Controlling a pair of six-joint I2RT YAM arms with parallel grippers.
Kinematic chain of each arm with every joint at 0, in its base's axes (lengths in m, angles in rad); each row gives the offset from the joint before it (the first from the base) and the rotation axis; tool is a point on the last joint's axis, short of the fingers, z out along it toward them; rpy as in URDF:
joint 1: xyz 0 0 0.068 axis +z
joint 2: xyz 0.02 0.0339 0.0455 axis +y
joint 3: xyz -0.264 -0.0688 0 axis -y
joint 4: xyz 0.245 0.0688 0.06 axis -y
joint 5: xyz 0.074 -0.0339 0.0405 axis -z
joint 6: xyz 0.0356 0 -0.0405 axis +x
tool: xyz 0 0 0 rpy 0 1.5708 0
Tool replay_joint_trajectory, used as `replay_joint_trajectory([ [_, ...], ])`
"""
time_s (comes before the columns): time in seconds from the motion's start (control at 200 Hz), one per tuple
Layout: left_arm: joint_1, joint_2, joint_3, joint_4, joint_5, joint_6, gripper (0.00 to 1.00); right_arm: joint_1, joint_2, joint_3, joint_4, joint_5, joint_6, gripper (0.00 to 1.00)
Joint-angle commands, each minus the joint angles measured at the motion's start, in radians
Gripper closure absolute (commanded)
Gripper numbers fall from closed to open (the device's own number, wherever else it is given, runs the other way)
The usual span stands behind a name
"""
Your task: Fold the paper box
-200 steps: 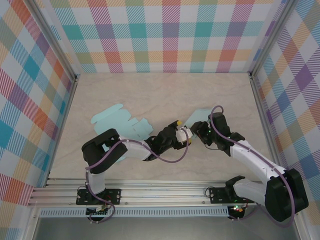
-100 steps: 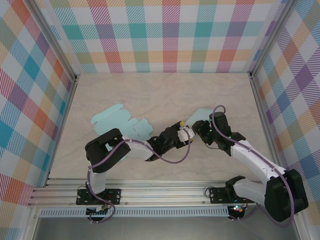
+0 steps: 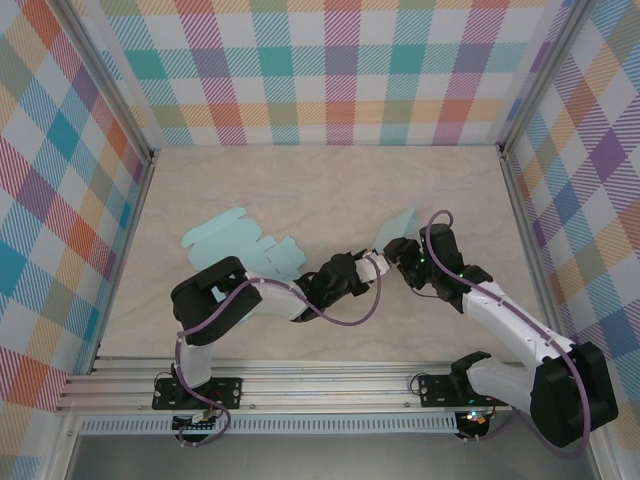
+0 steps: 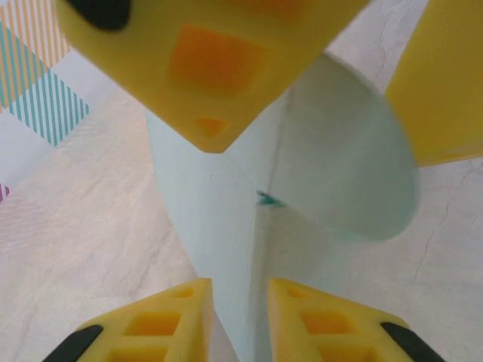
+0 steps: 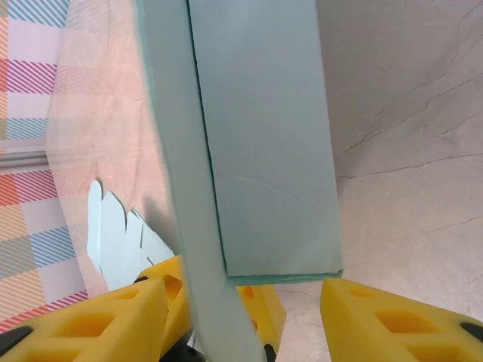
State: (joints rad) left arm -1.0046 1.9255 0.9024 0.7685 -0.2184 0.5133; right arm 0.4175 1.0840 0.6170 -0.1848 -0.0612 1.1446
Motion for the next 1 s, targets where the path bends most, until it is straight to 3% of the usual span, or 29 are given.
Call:
replay_joint_trajectory([
  [0.0, 0.016, -0.024, 0.019, 0.022, 0.031, -0.059, 0.76, 0.020, -0.020, 0.019, -0.057, -0.030, -0.042, 0.44],
  [0.485, 0.104, -0.074, -0.022, -0.018, 0.116, -0.215, 0.68, 0.000, 0.059, 0.085, -0.086, 0.025, -0.138, 0.43],
  [0.71, 0.118, -0.100, -0.044, -0.046, 0.188, -0.173, 0.37, -0.002, 0.123, 0.117, -0.053, 0.020, -0.157, 0.44],
  [0.84, 0.115, -0.103, -0.028, -0.107, 0.183, -0.129, 0.35, -0.020, 0.137, 0.170, -0.103, 0.037, -0.213, 0.44],
  [0.88, 0.107, -0.100, -0.018, -0.126, 0.181, -0.113, 0.34, -0.039, 0.126, 0.184, -0.138, 0.055, -0.234, 0.43],
  [0.995, 0.049, -0.051, 0.068, -0.218, 0.090, -0.040, 0.15, -0.142, 0.066, 0.188, -0.211, 0.086, -0.282, 0.43],
])
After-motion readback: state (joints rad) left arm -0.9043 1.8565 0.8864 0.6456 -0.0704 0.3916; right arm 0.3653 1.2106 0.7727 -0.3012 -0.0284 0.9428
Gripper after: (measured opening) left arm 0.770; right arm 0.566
